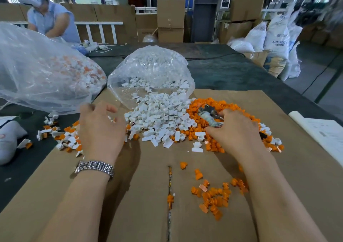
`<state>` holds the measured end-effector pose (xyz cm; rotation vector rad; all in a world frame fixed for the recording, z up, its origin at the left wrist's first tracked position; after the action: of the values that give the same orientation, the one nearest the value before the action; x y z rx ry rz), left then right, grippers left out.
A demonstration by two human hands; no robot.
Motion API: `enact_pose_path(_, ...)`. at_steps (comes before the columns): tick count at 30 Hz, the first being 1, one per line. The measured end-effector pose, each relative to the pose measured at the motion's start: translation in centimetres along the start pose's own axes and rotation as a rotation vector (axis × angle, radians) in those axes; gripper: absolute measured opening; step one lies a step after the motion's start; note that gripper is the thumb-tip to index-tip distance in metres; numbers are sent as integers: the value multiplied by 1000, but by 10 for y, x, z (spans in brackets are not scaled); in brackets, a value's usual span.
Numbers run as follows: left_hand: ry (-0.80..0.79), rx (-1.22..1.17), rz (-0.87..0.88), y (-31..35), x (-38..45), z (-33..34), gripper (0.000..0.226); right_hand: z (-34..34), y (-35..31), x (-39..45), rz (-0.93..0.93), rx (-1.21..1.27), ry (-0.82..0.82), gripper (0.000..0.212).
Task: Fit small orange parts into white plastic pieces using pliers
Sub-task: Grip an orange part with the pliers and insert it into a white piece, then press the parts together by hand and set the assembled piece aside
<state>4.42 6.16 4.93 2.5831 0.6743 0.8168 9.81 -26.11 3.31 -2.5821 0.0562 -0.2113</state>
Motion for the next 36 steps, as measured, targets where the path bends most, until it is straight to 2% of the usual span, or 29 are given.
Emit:
enact_pose_path(2,-73,-97,141,20,-8,7,8,6,3,2,22,-60,-12,57)
enact_pose_path(4,-232,-195,255,38,-18,23,11,12,5,3,36,-99,-27,61)
enact_pose_path(7,-373,-178,403,56,-33,36,9,17,7,4,53,-106,-37,64)
enact_pose_path(9,-413,-147,472,63,-41,41,6,21,9,4,74,-85,-54,63)
enact_pose_path(12,-452,-93,563,73,-52,47,17,20,8,4,66,-54,-46,63)
enact_pose_path(15,-454,30,640,80,-59,53,15,8,-14,3,-125,56,63,45)
enact_pose_path(17,-447,28,624,80,-58,53,8,8,-34,-2,-282,98,65,25)
enact_pose_path(19,-436,21,612,79,-57,52,6,20,-48,-8,-375,26,8,17)
enact_pose_path(25,-446,-172,421,69,-46,47,5,47,-54,-11,-377,-179,-58,27)
enact_pose_path(30,-550,-436,216,58,-43,49,6,50,-55,-8,-398,-138,-67,24)
enact_pose_path(36,-637,-622,116,58,-45,53,9,41,-58,-9,-420,-146,17,33)
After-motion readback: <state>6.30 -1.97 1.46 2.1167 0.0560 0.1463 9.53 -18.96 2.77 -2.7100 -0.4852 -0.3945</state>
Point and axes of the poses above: each hand's wrist, its own x-axis towards the middle knuckle, its own z-axis out of the palm, y = z × x, the point moved 9 cm from there along x, towards the middle knuckle, and after that the axes turned 15 degrees about x, right-handed, at the moved point
